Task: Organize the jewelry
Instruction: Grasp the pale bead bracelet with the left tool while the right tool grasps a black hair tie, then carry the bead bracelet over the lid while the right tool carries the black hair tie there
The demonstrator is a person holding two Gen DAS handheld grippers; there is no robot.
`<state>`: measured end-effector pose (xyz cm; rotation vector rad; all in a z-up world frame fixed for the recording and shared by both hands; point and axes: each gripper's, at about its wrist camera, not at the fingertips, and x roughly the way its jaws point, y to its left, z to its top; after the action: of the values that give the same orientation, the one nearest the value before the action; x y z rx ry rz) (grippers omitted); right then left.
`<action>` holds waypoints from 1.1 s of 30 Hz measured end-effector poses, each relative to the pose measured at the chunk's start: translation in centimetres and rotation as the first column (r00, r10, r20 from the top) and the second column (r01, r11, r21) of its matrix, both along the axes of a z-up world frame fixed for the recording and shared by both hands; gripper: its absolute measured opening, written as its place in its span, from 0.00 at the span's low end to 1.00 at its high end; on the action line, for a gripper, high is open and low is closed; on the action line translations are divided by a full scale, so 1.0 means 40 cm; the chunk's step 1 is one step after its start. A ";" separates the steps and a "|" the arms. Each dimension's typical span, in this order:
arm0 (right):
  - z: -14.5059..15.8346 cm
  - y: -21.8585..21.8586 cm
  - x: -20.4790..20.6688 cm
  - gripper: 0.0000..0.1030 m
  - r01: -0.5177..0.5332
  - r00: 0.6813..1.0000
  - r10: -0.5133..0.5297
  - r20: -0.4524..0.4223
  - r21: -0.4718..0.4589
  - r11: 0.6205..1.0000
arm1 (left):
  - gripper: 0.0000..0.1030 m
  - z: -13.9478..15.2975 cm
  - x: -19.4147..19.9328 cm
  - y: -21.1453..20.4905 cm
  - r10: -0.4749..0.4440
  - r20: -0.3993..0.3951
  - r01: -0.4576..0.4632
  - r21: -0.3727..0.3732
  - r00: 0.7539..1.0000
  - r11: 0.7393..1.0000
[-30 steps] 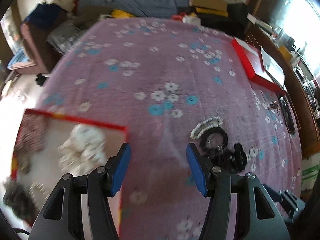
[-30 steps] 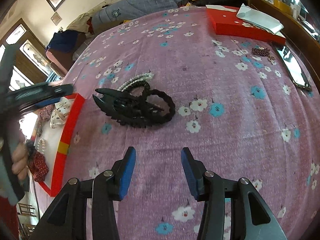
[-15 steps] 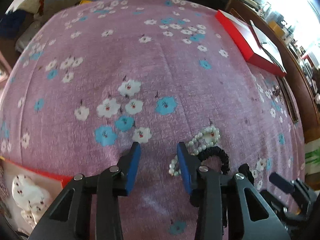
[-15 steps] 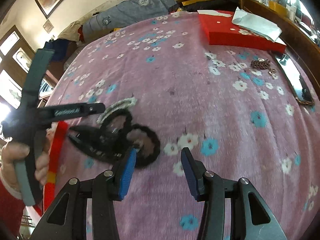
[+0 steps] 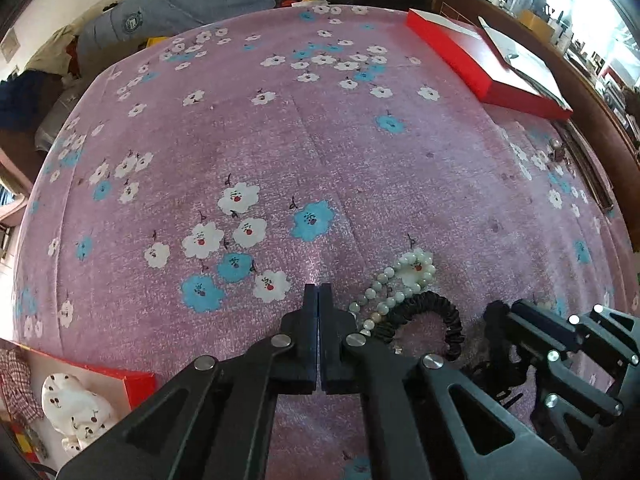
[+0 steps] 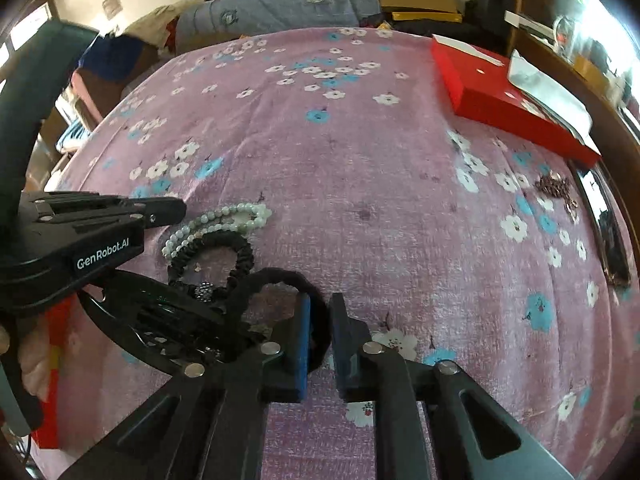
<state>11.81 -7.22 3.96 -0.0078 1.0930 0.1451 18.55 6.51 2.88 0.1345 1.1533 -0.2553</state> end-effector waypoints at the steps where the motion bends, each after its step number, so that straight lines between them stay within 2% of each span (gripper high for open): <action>1: 0.000 -0.002 0.001 0.10 0.001 1.000 -0.001 -0.004 0.006 1.000 | 0.00 0.006 -0.003 0.006 0.009 -0.001 -0.009 -0.010 1.000 1.000; 6: 0.023 -0.049 -0.020 0.09 0.063 0.998 -0.063 -0.005 0.050 0.997 | 0.00 0.067 -0.042 0.042 0.049 0.035 -0.048 -0.037 0.998 0.998; 17: 0.147 -0.166 -0.139 0.09 0.161 0.983 -0.169 0.065 0.114 0.980 | 0.00 0.245 -0.179 0.114 0.147 0.154 -0.128 -0.127 0.977 0.984; 25: 0.196 -0.184 -0.234 0.10 0.153 0.983 -0.167 0.079 0.157 0.976 | 0.00 0.362 -0.341 0.211 0.243 0.217 -0.201 -0.200 0.945 0.959; 33: 0.220 -0.145 -0.291 0.10 0.100 0.988 -0.120 0.099 0.187 0.977 | 0.00 0.400 -0.464 0.297 0.315 0.216 -0.258 -0.257 0.924 0.931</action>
<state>0.17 -13.03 12.78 0.2067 0.9642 0.1422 -0.02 18.41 18.90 -0.1985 0.8670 -0.1001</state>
